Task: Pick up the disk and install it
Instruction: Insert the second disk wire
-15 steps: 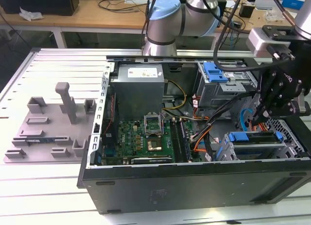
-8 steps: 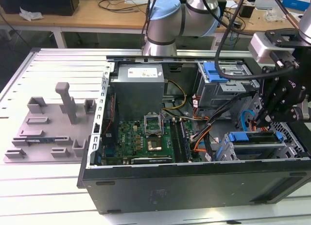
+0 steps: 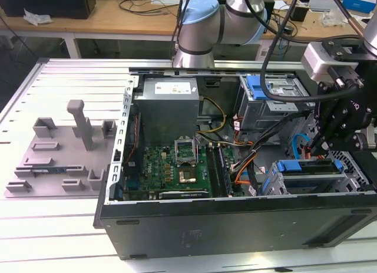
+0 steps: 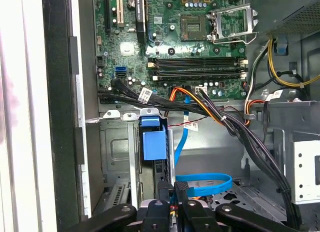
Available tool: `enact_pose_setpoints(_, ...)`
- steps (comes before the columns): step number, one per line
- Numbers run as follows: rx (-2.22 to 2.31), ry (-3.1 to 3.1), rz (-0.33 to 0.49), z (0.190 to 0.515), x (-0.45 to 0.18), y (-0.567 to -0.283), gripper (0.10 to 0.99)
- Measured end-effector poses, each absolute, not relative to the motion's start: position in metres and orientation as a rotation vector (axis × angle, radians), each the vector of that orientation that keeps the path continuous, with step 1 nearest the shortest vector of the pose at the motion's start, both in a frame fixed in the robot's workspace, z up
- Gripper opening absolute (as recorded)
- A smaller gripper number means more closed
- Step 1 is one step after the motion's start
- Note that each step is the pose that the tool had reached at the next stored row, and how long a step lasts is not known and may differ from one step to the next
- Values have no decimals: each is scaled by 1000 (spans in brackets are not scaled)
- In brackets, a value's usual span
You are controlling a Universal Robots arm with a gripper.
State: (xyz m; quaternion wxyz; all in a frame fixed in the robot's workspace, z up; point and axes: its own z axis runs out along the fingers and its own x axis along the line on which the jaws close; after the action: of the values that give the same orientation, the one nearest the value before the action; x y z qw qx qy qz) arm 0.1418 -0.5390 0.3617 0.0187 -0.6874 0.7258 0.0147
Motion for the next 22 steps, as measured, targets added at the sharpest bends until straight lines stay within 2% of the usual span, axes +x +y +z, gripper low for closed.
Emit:
enact_pose_setpoints(8, -2115, 2232, 74, 360, 141, -545, 161)
enact_pose_setpoints(22, -2114, 2232, 76, 358, 141, -547, 161)
